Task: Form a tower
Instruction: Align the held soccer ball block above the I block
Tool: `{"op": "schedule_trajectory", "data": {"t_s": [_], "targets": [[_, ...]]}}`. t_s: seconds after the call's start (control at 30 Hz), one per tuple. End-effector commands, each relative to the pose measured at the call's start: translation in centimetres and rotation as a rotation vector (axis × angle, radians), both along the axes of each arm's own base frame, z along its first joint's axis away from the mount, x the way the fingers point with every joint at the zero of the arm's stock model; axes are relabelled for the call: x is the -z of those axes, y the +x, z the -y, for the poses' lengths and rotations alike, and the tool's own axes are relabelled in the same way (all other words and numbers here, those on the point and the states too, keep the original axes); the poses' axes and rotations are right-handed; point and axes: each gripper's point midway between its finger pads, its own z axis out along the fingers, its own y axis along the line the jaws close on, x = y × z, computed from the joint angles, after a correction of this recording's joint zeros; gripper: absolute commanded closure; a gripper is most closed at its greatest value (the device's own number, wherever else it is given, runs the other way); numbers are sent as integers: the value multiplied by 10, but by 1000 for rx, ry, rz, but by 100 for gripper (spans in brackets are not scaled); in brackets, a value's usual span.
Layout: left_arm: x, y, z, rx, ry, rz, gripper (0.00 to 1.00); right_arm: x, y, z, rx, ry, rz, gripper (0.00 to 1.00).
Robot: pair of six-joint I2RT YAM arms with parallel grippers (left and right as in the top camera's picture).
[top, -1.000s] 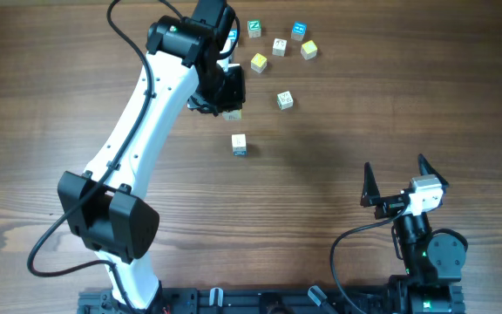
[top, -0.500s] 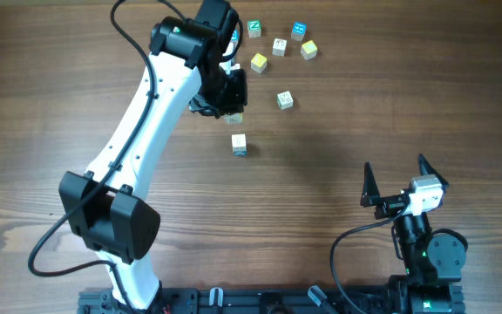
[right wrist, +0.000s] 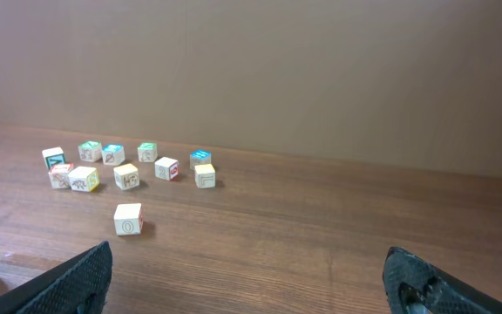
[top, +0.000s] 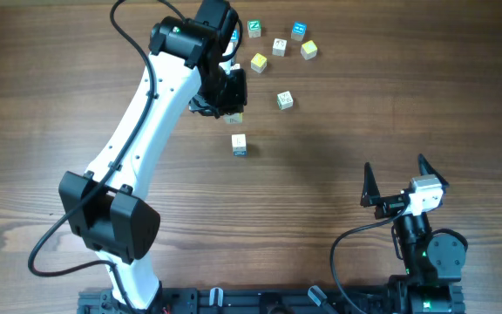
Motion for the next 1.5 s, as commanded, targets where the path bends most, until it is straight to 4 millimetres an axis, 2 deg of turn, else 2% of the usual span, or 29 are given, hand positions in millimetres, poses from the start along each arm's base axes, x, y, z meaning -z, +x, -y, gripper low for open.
{"op": "schedule_trajectory", "data": {"t_s": [0.0, 0.4, 0.57, 0.67, 0.83, 0.9, 1.47], "targets": [[-1, -3, -2, -11, 12, 0, 96, -3, -1, -1, -8, 14, 10, 0], [2, -8, 1, 0, 20, -15, 96, -3, -1, -1, -8, 14, 10, 0], [16, -16, 6, 14, 35, -42, 96, -3, -1, -1, -8, 14, 10, 0], [27, -16, -2, -60, 98, -47, 96, -3, -1, -1, -8, 14, 10, 0], [37, -17, 7, -60, 98, -40, 96, -3, -1, -1, -8, 14, 10, 0], [40, -16, 5, -99, 129, -29, 96, -3, -1, -1, -8, 14, 10, 0], [40, -15, 8, -94, 148, -7, 96, -3, -1, -1, -8, 14, 10, 0]]}}
